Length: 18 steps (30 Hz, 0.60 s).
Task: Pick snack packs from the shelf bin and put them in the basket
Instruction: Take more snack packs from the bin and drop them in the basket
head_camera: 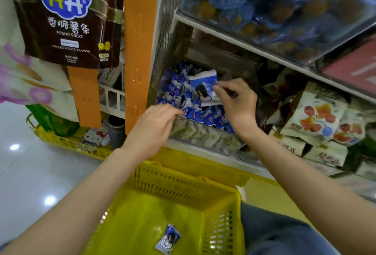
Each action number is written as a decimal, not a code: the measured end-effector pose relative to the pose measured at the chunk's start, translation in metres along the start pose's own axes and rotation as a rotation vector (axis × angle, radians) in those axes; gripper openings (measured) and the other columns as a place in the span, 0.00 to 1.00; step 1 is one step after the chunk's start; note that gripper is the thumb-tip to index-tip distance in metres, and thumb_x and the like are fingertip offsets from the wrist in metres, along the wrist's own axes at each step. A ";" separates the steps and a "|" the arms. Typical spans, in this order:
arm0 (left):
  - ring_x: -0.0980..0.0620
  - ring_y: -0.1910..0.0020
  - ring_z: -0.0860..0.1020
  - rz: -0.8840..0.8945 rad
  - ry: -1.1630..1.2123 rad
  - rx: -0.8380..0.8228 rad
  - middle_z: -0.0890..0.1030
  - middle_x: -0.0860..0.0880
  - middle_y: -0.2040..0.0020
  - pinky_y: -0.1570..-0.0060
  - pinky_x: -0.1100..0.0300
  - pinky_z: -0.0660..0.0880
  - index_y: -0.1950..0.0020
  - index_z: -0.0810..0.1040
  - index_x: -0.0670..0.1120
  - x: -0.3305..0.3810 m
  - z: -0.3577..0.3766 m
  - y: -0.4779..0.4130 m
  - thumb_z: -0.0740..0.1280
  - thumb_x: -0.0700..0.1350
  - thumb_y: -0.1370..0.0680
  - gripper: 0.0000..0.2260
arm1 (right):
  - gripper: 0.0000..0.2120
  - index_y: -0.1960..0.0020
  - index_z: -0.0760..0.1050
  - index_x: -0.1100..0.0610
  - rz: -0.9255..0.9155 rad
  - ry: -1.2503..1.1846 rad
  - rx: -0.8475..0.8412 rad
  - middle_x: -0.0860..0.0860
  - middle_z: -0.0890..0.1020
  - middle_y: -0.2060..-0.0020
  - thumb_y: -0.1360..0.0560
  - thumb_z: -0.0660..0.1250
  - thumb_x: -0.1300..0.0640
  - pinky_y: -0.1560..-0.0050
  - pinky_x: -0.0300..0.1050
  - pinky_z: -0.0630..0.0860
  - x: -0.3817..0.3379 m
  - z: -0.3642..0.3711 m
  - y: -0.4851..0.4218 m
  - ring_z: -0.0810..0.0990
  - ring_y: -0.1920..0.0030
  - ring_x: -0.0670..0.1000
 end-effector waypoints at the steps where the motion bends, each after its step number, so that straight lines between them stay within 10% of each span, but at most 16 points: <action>1: 0.46 0.47 0.76 -0.026 0.053 0.059 0.80 0.45 0.49 0.45 0.60 0.65 0.42 0.77 0.41 0.003 -0.003 0.005 0.59 0.36 0.22 0.12 | 0.07 0.51 0.82 0.57 0.019 -0.062 -0.013 0.49 0.79 0.58 0.27 0.70 0.56 0.57 0.25 0.68 -0.002 -0.007 0.012 0.75 0.59 0.38; 11: 0.64 0.46 0.74 -0.568 0.933 0.174 0.74 0.54 0.44 0.47 0.70 0.71 0.37 0.67 0.54 0.032 0.021 0.058 0.60 0.55 0.28 0.20 | 0.09 0.52 0.78 0.55 -0.110 -0.361 -0.023 0.42 0.76 0.60 0.30 0.70 0.64 0.57 0.29 0.71 -0.027 -0.025 0.104 0.75 0.59 0.39; 14: 0.66 0.60 0.76 -0.610 0.936 0.137 0.76 0.52 0.55 0.59 0.75 0.70 0.43 0.72 0.51 0.035 0.029 0.069 0.62 0.50 0.25 0.11 | 0.06 0.55 0.79 0.53 0.143 -0.424 -0.259 0.44 0.78 0.61 0.28 0.69 0.63 0.56 0.32 0.74 -0.014 -0.003 0.125 0.77 0.60 0.39; 18: 0.54 0.62 0.76 -0.819 0.898 0.030 0.78 0.47 0.61 0.58 0.58 0.72 0.57 0.74 0.45 0.022 0.052 0.088 0.61 0.40 0.21 0.05 | 0.09 0.57 0.73 0.50 0.536 -0.592 -0.566 0.47 0.78 0.62 0.24 0.64 0.64 0.64 0.32 0.75 0.007 0.036 0.161 0.77 0.66 0.38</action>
Point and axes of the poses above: each hand's wrist, its own y-axis away from the middle knuckle, its own z-axis out of the palm, x = y × z, the point moved 6 cm from there along -y, towards the middle knuckle
